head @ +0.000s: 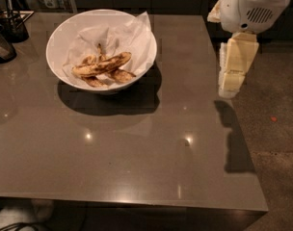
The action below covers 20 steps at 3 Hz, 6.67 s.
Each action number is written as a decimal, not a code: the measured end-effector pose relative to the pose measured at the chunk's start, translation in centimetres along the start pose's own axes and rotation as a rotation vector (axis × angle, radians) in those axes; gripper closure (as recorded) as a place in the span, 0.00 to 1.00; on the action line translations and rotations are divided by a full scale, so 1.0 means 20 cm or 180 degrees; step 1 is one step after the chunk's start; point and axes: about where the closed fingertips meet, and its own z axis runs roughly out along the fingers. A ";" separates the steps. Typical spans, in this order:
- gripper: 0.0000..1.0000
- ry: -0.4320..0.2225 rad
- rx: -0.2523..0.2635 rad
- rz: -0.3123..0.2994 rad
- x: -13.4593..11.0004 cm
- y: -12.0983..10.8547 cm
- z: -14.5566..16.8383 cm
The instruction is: Pick banana from white bowl
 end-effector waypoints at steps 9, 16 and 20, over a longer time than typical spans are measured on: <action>0.00 -0.0529 0.0354 -0.1391 -1.01 -0.77 0.19; 0.23 -0.0555 -0.0434 -0.1086 -1.14 -0.63 0.77; 0.37 -0.0680 -0.0651 -0.0952 -1.23 -0.51 0.87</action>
Offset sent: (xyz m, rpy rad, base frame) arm 0.0361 0.0512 0.0269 0.0564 -0.0907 0.1705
